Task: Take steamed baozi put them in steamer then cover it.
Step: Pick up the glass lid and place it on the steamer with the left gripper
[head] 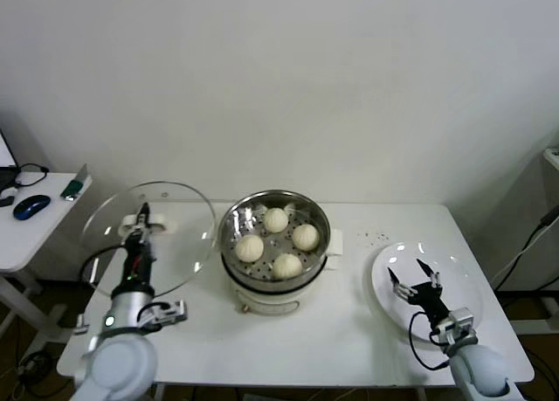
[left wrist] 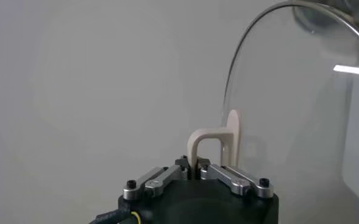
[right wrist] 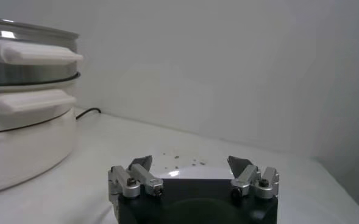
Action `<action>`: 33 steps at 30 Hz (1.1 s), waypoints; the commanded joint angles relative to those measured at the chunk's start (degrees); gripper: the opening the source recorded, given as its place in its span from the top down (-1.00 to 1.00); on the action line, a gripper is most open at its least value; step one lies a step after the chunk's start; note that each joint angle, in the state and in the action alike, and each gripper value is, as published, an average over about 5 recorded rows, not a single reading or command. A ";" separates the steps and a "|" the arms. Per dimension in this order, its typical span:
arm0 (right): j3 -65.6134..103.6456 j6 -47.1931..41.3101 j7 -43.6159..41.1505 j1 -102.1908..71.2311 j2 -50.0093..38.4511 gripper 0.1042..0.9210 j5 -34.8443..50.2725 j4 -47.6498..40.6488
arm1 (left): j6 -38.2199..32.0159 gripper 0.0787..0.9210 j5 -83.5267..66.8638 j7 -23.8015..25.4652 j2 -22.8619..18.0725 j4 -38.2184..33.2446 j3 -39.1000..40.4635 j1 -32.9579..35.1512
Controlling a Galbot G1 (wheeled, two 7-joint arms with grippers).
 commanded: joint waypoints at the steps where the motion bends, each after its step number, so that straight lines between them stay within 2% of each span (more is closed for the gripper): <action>1: -3.05 -0.05 0.25 3.77 -0.78 -0.76 -0.68 -1.85 | 5.38 0.84 5.68 11.69 -7.16 5.42 20.83 -20.79; 6: -3.04 0.01 0.28 4.42 -1.03 -0.76 -0.97 -2.16 | 5.38 0.84 8.84 13.20 -12.61 10.39 25.59 -24.49; 14: -1.52 0.34 0.21 3.55 -0.93 -0.76 -1.71 -1.85 | 5.38 0.84 11.73 14.07 -22.90 18.48 26.07 -26.53; 24: 0.21 0.91 -0.45 2.71 -0.51 -0.76 -2.35 -2.07 | 5.38 0.84 15.03 13.73 -26.54 23.70 25.73 -26.21; 33: -0.09 1.02 -0.76 3.26 -0.02 -0.76 -3.39 -2.76 | 5.38 0.84 16.02 14.17 -28.35 25.11 25.70 -25.79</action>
